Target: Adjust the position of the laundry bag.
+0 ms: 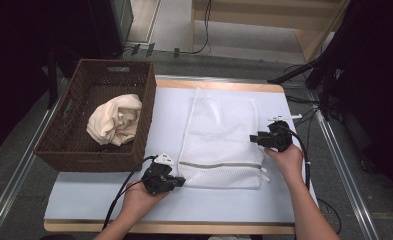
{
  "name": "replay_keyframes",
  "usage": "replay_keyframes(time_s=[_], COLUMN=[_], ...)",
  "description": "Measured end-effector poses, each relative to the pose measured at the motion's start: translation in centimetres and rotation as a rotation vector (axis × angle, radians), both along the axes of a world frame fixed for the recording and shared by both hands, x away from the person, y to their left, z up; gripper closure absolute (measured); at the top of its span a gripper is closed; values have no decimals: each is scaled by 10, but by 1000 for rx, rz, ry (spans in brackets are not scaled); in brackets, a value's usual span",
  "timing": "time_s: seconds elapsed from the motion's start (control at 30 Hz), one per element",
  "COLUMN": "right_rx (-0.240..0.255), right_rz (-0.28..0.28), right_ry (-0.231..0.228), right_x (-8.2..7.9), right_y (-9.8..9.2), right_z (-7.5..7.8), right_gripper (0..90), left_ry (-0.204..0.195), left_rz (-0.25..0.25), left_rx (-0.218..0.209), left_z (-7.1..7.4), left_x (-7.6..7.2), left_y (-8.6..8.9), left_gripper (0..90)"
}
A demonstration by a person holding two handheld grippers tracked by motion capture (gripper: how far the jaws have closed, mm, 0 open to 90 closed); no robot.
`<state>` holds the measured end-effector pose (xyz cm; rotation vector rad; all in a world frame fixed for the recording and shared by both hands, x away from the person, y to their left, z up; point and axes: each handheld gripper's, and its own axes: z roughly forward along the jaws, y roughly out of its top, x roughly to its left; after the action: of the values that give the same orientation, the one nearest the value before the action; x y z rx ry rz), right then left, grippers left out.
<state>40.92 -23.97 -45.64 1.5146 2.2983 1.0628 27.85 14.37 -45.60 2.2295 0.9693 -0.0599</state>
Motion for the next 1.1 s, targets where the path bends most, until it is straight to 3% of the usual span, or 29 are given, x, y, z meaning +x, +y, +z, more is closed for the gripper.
replay_keyframes(time_s=[0.27,0.4,0.5,0.53,0.57,0.6,0.8,0.97,1.03,1.1], right_rx=[-28,-41,-45,-56,-56,-51,-61,-55,-45,-45], right_rz=[-48,-61,-93,-104,-104,-99,-66,-47,-40,-39], right_ry=[-21,-36,-14,-4,-4,17,13,8,14,14], right_x=[14,18,24,28,28,32,44,52,52,51], right_y=[4,2,-1,1,1,5,20,28,26,22], right_z=[-15,-18,-17,-16,-16,-16,-15,-15,-15,-13], right_gripper=[537,580,731,837,837,900,900,900,874,799], left_ry=[6,17,23,26,26,23,-4,7,40,42], left_rz=[11,-4,-5,3,3,13,50,62,55,55], left_rx=[-14,-26,-29,-25,-25,-34,-29,-32,-59,-66], left_z=[-3,-4,-7,-8,-8,-8,-7,-8,-6,-2], left_x=[-4,-9,-11,-11,-11,-10,-7,-6,-4,-3], left_y=[-3,-7,-8,-6,-6,-4,2,7,9,11], left_gripper=[900,900,900,900,900,900,900,900,814,736])
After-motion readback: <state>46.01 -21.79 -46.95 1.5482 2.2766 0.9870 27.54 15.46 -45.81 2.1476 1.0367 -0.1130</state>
